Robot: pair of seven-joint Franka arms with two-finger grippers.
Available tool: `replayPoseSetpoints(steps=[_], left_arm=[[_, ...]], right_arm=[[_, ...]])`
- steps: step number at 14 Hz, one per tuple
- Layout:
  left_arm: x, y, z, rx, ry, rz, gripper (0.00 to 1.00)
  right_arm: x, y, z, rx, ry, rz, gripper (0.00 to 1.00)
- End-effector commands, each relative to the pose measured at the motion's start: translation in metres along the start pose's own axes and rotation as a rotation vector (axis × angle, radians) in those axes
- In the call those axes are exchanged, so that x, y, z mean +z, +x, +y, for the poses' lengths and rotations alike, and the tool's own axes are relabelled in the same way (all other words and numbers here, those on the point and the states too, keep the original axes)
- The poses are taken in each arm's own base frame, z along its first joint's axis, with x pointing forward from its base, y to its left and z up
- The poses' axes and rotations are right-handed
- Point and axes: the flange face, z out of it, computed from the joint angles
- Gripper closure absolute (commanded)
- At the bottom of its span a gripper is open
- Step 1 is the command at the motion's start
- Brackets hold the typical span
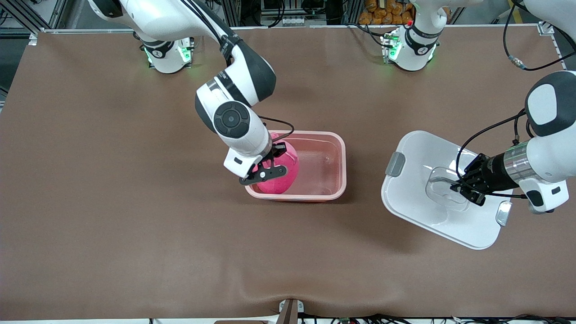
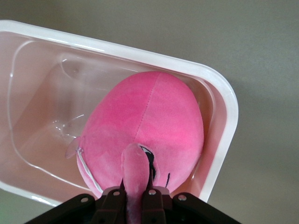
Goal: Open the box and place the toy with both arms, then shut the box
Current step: 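Carry the pink toy over the pink box and lower it inside with the right gripper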
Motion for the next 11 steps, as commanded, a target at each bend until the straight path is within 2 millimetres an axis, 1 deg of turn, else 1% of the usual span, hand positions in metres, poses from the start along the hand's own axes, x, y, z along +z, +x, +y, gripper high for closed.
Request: replayPoseSetpoints(steps=[1, 3, 4, 8, 9, 11], left_arm=[[-0.008, -0.004, -0.008, 0.014, 0.006, -0.023, 1.00], [-0.008, -0.005, -0.008, 0.015, 0.008, -0.024, 1.00], [-0.007, -0.006, -0.008, 0.017, 0.008, -0.024, 1.00], [-0.008, -0.005, -0.008, 0.014, 0.008, -0.024, 1.00], [-0.007, -0.008, -0.007, 0.018, 0.009, -0.025, 1.00], [-0.006, -0.007, -0.007, 0.018, 0.010, -0.025, 1.00]], right_arm=[[0.018, 0.005, -0.003, 0.015, -0.006, -0.011, 1.00], [0.036, 0.001, -0.019, -0.006, -0.007, -0.004, 1.00], [0.044, -0.001, -0.031, -0.016, -0.003, 0.010, 1.00], [0.089, -0.005, -0.069, -0.007, 0.016, 0.067, 1.00], [0.095, -0.006, -0.077, -0.010, 0.025, 0.086, 1.00], [0.110, -0.003, -0.083, -0.011, 0.046, 0.124, 1.00]])
